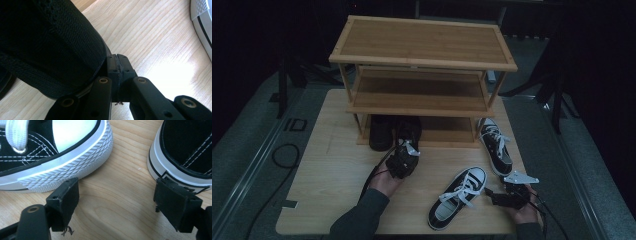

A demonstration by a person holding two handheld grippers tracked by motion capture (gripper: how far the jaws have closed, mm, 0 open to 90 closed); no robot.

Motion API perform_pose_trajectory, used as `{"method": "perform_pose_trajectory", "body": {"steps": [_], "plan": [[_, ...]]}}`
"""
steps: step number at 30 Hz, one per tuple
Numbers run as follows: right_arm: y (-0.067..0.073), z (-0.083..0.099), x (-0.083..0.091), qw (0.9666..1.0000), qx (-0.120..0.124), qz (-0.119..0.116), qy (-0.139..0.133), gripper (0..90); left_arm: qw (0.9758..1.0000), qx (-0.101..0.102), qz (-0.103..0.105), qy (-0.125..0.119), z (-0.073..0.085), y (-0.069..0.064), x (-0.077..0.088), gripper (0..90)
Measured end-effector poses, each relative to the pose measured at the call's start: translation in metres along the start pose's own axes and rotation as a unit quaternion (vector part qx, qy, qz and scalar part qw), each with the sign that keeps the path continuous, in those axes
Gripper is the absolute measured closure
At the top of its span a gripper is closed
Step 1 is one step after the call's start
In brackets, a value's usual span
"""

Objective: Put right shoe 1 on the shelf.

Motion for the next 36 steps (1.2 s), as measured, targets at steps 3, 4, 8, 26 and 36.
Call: {"method": "perform_pose_trajectory", "body": {"steps": [3,4,8,26,36], "plan": [[0.000,0.000,0.000,1.0000,0.000,0.000,0.000,20.3,0.9999,0.006,-0.008,-0.002,-0.001,0.006,0.001,89.5],[0.000,0.000,0.000,1.0000,0.000,0.000,0.000,20.3,0.9999,0.008,-0.007,-0.002,-0.002,0.008,0.001,89.5],[0.000,0.000,0.000,1.0000,0.000,0.000,0.000,20.4,1.0000,0.009,0.001,-0.002,-0.005,0.009,0.000,89.6],[0.000,0.000,0.000,1.0000,0.000,0.000,0.000,20.3,0.9993,0.030,-0.019,-0.013,-0.023,0.032,-0.009,89.6],[0.000,0.000,0.000,1.0000,0.000,0.000,0.000,20.3,0.9990,0.033,-0.028,-0.014,-0.034,0.041,-0.019,89.6]]}}
Point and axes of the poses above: each handheld gripper's, and its own axes: x roughly backward along the jaws, z roughly out of its underside, y roughly to its left, the point moved 10 cm from there along -x, roughly forward along the jaws, and after that the axes turned 5 degrees about -y, right-handed, at the moved point
